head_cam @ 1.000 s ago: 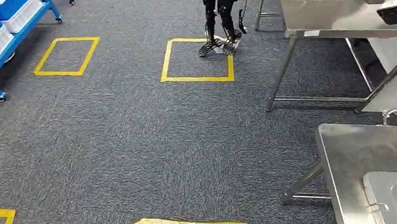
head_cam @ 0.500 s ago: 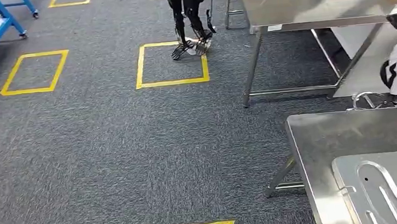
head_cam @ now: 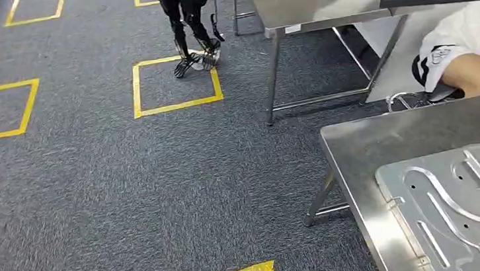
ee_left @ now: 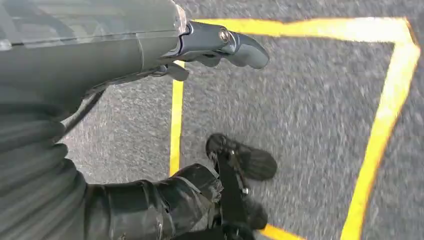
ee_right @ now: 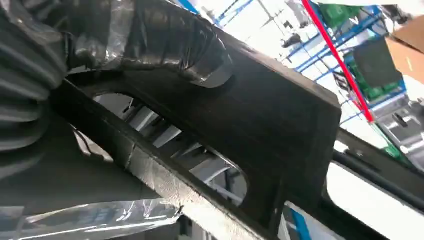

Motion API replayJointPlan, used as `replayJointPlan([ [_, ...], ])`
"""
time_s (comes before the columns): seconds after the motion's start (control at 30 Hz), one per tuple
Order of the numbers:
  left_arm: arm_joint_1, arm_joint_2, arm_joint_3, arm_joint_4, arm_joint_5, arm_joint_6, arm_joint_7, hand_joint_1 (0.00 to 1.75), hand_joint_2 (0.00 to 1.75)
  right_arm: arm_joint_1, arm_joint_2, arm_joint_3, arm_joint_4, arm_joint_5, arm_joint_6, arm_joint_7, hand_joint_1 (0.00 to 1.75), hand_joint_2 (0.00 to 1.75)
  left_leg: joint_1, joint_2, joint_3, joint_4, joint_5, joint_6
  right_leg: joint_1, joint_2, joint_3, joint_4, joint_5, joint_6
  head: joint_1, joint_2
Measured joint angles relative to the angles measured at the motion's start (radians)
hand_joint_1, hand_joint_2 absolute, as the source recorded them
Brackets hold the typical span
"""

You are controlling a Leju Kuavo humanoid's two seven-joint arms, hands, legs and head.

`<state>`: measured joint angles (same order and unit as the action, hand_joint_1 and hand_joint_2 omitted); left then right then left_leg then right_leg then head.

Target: Take the parts from the cabinet and place them on the table.

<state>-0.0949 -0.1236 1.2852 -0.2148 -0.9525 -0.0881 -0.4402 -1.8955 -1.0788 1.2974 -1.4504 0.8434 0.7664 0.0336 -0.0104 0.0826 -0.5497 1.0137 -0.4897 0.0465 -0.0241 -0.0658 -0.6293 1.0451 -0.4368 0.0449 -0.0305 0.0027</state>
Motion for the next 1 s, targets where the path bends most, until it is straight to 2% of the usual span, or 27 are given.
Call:
replayJointPlan([
  [0.03, -0.002, 0.000, 0.000, 0.000, 0.000, 0.001, 0.000, 0.00, 1.75, -0.001, -0.001, 0.002, -0.009, -0.012, 0.001, 0.002, 1.75, 1.75, -0.003, 0.004, 0.001, 0.007, -0.006, -0.006, 0.004, 0.020, -0.002, -0.007, 0.009, -0.014, -0.001, 0.000],
  [0.13, -0.009, -0.001, 0.000, 0.000, -0.001, 0.001, -0.001, 0.00, 1.75, -0.001, -0.018, 0.015, -0.030, -0.042, -0.003, 0.011, 1.75, 1.75, 0.001, 0.029, 0.009, 0.005, -0.010, -0.016, 0.010, 0.045, -0.008, -0.002, 0.007, -0.028, -0.002, 0.000],
  [0.17, -0.010, -0.001, 0.000, 0.000, -0.003, 0.001, -0.002, 0.00, 1.75, 0.002, -0.026, 0.017, -0.039, -0.054, -0.008, 0.016, 1.75, 1.75, 0.003, 0.020, 0.002, 0.013, -0.023, -0.025, -0.002, 0.053, -0.002, -0.010, 0.012, -0.037, -0.001, 0.000],
  [0.2, -0.009, -0.002, 0.000, 0.000, -0.003, 0.001, -0.003, 0.00, 1.75, 0.001, -0.033, 0.019, -0.048, -0.061, -0.011, 0.022, 1.75, 1.75, 0.007, -0.021, -0.004, 0.040, -0.044, -0.027, 0.001, 0.058, -0.002, -0.012, 0.012, -0.042, -0.001, 0.000],
  [0.23, -0.009, -0.003, 0.000, 0.000, -0.003, 0.000, -0.003, 0.00, 1.75, 0.003, -0.034, 0.025, -0.056, -0.062, -0.021, 0.027, 1.75, 1.75, 0.010, -0.051, -0.030, 0.099, -0.080, -0.027, 0.001, 0.058, -0.002, -0.012, 0.013, -0.051, -0.002, 0.000],
  [0.27, -0.006, -0.003, 0.000, 0.000, -0.003, 0.000, -0.003, 0.00, 1.75, 0.010, -0.037, 0.031, -0.065, -0.061, -0.030, 0.031, 1.75, 1.75, 0.011, -0.069, -0.072, 0.189, -0.123, -0.027, 0.003, 0.066, -0.003, -0.012, 0.013, -0.054, -0.001, 0.000],
  [0.3, -0.006, -0.003, 0.000, 0.000, -0.003, 0.001, -0.003, 0.00, 1.75, 0.021, -0.044, 0.037, -0.073, -0.059, -0.045, 0.036, 1.75, 1.75, 0.011, -0.075, -0.111, 0.269, -0.151, -0.028, 0.006, 0.074, -0.004, -0.012, 0.013, -0.054, -0.002, 0.000],
  [0.33, -0.006, -0.003, 0.000, 0.000, -0.004, 0.001, -0.004, 0.00, 1.75, 0.031, -0.052, 0.045, -0.084, -0.056, -0.061, 0.041, 1.75, 1.75, 0.011, -0.076, -0.138, 0.318, -0.159, -0.028, 0.008, 0.081, -0.004, -0.011, 0.012, -0.055, -0.002, 0.000],
  [0.37, -0.005, -0.003, 0.000, 0.000, -0.004, 0.002, -0.004, 0.00, 1.75, 0.036, -0.060, 0.051, -0.090, -0.056, -0.063, 0.041, 1.75, 1.75, 0.011, -0.076, -0.143, 0.318, -0.144, -0.027, 0.009, 0.085, -0.003, -0.010, 0.012, -0.055, -0.002, 0.000],
  [0.4, -0.005, -0.003, 0.000, 0.000, -0.007, 0.002, -0.004, 0.00, 1.75, 0.038, -0.068, 0.058, -0.096, -0.056, -0.060, 0.040, 1.75, 1.75, 0.011, -0.076, -0.128, 0.276, -0.109, -0.025, 0.009, 0.090, -0.003, -0.008, 0.012, -0.055, -0.002, 0.000],
  [0.47, -0.005, -0.003, 0.000, 0.000, -0.010, 0.002, -0.004, 0.00, 1.75, 0.039, -0.081, 0.066, -0.107, -0.056, -0.056, 0.040, 1.75, 1.75, 0.012, -0.079, -0.053, 0.106, -0.013, -0.018, 0.009, 0.098, -0.002, -0.003, 0.010, -0.054, -0.002, 0.000],
  [0.5, -0.005, -0.003, 0.000, 0.000, -0.010, 0.002, -0.004, 0.00, 1.75, 0.039, -0.086, 0.069, -0.112, -0.055, -0.056, 0.040, 1.75, 1.75, 0.012, -0.087, -0.026, 0.036, 0.000, -0.014, 0.008, 0.100, -0.004, -0.002, 0.008, -0.052, -0.002, 0.000],
  [0.53, -0.005, -0.003, 0.000, 0.000, -0.010, 0.003, -0.005, 0.00, 1.75, 0.039, -0.092, 0.072, -0.115, -0.053, -0.056, 0.041, 1.75, 1.75, 0.007, -0.088, -0.017, 0.019, -0.003, -0.015, 0.012, 0.105, -0.009, 0.003, 0.009, -0.046, -0.001, 0.000],
  [0.6, -0.009, -0.003, 0.000, 0.000, -0.010, 0.003, -0.005, 0.00, 1.75, 0.042, -0.095, 0.076, -0.119, -0.053, -0.057, 0.041, 1.75, 1.75, 0.003, -0.086, -0.018, 0.023, 0.001, -0.009, 0.009, 0.108, -0.011, -0.003, 0.016, -0.033, -0.001, 0.000],
  [0.63, -0.010, -0.003, 0.000, 0.000, -0.010, 0.004, -0.005, 0.00, 1.75, 0.043, -0.100, 0.076, -0.120, -0.053, -0.057, 0.041, 1.75, 1.75, 0.000, -0.086, -0.018, 0.020, 0.004, -0.003, 0.005, 0.109, -0.009, -0.007, 0.018, -0.027, -0.001, 0.000],
  [0.67, -0.012, -0.003, 0.000, 0.000, -0.010, 0.004, -0.006, 0.00, 1.75, 0.044, -0.104, 0.076, -0.122, -0.053, -0.057, 0.041, 1.75, 1.75, 0.005, -0.082, -0.012, 0.002, 0.016, 0.007, 0.004, 0.110, -0.010, -0.005, 0.017, -0.021, -0.002, 0.000],
  [0.7, -0.012, -0.003, 0.000, 0.000, -0.010, 0.004, -0.006, 0.00, 1.75, 0.044, -0.109, 0.076, -0.122, -0.053, -0.057, 0.041, 1.75, 1.75, 0.006, -0.077, -0.009, -0.006, 0.023, 0.014, 0.002, 0.095, -0.015, 0.011, 0.000, -0.020, 0.000, 0.000],
  [0.73, -0.011, -0.003, 0.000, 0.000, -0.010, 0.004, -0.006, 0.00, 1.75, 0.042, -0.112, 0.076, -0.124, -0.053, -0.057, 0.041, 1.75, 1.75, 0.006, -0.075, -0.009, -0.010, 0.027, 0.019, 0.003, 0.082, -0.037, 0.060, -0.039, -0.016, 0.000, 0.000],
  [0.8, -0.009, -0.003, 0.000, 0.000, -0.010, 0.005, -0.006, 0.00, 1.75, 0.043, -0.112, 0.081, -0.124, -0.053, -0.055, 0.040, 1.75, 1.75, 0.005, -0.071, -0.013, -0.009, 0.027, 0.020, 0.000, 0.077, -0.102, 0.212, -0.114, -0.008, 0.000, 0.000],
  [0.83, -0.010, -0.003, 0.000, 0.000, -0.010, 0.005, -0.006, 0.00, 1.75, 0.044, -0.112, 0.087, -0.125, -0.055, -0.053, 0.040, 1.75, 1.75, 0.004, -0.070, -0.014, -0.008, 0.027, 0.020, -0.002, 0.075, -0.127, 0.270, -0.133, -0.004, 0.000, 0.000],
  [0.87, -0.010, -0.003, 0.000, 0.000, -0.010, 0.006, -0.006, 0.00, 1.75, 0.046, -0.112, 0.093, -0.125, -0.056, -0.049, 0.039, 1.75, 1.75, 0.004, -0.069, -0.014, -0.007, 0.027, 0.019, -0.003, 0.074, -0.133, 0.288, -0.128, -0.003, 0.000, 0.000],
  [0.9, -0.010, -0.003, 0.000, 0.000, -0.010, 0.006, -0.006, 0.00, 1.75, 0.046, -0.113, 0.097, -0.125, -0.058, -0.047, 0.039, 1.75, 1.75, 0.004, -0.069, -0.014, -0.005, 0.027, 0.019, -0.006, 0.072, -0.112, 0.252, -0.099, -0.001, 0.000, 0.000],
  [0.97, -0.009, -0.003, 0.000, 0.000, -0.010, 0.006, -0.006, 0.00, 1.75, 0.044, -0.113, 0.097, -0.126, -0.059, -0.047, 0.040, 1.75, 1.75, 0.005, -0.069, -0.013, 0.003, 0.021, 0.014, -0.009, 0.066, -0.021, 0.084, -0.018, -0.001, 0.000, 0.000],
  [1.0, -0.009, -0.003, 0.000, 0.000, -0.010, 0.006, -0.006, 0.00, 1.75, 0.044, -0.113, 0.097, -0.126, -0.059, -0.047, 0.040, 1.75, 1.75, 0.005, -0.069, -0.014, 0.007, 0.017, 0.009, -0.009, 0.060, 0.016, 0.007, -0.007, -0.002, 0.000, 0.000],
])
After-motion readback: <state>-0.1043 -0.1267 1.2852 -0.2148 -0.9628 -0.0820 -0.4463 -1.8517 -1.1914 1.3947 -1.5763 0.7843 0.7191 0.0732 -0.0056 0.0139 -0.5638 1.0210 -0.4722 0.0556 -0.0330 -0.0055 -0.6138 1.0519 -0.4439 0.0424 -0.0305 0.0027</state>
